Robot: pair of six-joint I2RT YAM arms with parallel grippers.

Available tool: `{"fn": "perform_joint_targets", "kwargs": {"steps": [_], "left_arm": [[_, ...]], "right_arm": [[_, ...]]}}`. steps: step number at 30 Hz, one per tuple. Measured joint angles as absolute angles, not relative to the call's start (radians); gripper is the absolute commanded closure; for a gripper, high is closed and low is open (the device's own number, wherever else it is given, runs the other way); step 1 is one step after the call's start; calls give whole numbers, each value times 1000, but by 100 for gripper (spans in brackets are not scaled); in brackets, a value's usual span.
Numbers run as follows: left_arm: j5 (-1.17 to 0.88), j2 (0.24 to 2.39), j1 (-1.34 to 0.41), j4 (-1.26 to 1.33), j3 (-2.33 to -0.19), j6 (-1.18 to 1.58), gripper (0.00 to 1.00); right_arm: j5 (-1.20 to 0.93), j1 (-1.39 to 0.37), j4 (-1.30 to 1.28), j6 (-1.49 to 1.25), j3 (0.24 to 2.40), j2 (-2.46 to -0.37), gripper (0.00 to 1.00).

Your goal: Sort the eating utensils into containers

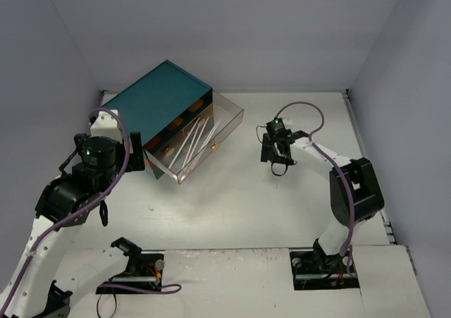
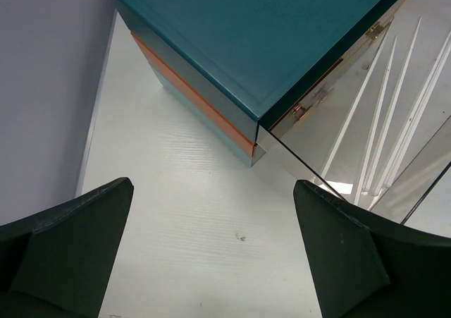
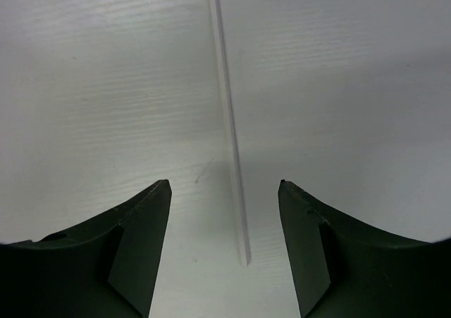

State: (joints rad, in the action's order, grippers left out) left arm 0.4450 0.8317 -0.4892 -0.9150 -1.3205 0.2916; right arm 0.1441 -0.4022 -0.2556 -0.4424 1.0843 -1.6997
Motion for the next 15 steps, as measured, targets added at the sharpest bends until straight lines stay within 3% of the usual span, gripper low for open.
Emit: {"fn": "perform_joint_targets", "kwargs": {"steps": [6,8,12,15], "left_arm": [[444,811,-489,-915,-1320,292,3],[444,803,-489,-916,-1320,292,3],[445,792,-489,-916,-1320,292,3],[445,790,-489,-916,-1320,292,3]], "right_arm": [[109,-402,-241,-407,1094,-1809,57],[99,-402,-226,-399,1103,-1822,67],[81,-402,-195,-383,1123,-1846,98],[79,-402,-173,-374,1134,-1859,100]]}}
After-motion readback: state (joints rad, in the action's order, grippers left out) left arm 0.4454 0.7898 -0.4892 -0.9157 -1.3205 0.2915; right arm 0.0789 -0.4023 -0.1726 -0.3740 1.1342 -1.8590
